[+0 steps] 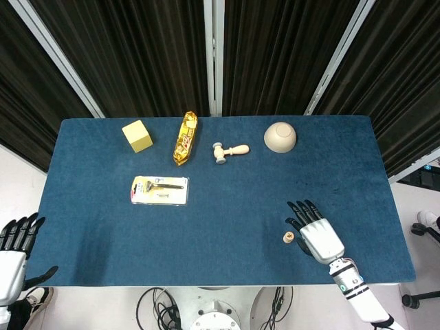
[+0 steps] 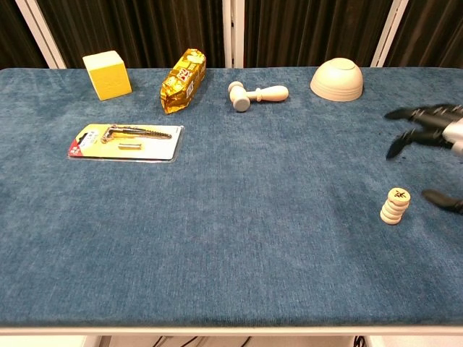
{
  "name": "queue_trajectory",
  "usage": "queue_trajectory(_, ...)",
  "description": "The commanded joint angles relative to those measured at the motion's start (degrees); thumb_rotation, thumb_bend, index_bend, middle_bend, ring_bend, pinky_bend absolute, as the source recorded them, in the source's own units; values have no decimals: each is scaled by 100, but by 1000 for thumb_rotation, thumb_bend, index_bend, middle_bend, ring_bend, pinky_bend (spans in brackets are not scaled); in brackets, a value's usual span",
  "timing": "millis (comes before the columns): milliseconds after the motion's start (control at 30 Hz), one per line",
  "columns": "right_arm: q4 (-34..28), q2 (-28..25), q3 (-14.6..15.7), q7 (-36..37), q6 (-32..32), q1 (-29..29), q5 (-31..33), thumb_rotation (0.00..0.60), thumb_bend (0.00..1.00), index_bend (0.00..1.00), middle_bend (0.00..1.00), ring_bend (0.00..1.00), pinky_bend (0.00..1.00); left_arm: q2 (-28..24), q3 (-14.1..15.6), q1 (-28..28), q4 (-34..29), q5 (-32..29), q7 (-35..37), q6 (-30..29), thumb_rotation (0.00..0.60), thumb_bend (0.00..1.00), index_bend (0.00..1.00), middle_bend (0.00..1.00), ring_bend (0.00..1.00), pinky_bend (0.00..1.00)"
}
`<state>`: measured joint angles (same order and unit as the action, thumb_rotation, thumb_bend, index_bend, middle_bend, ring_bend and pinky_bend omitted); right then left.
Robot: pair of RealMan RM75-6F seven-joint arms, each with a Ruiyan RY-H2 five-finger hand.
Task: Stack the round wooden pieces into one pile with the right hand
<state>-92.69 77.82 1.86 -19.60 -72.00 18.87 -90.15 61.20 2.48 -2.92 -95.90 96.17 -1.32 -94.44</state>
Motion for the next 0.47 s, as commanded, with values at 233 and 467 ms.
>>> queue_trajectory(233,-200,-819,-37,209,-1882,-1174,64,600,288,0,0,0,0,-4,-65,-8,62,-141,63,-7,600,94,26,0,0,0)
queue_trajectory(467,-69,-1129,-118,753,-1876,-1461,514,600,278,0,0,0,0,48,-98,47,101,-189,-42,87,600,95,26,0,0,0)
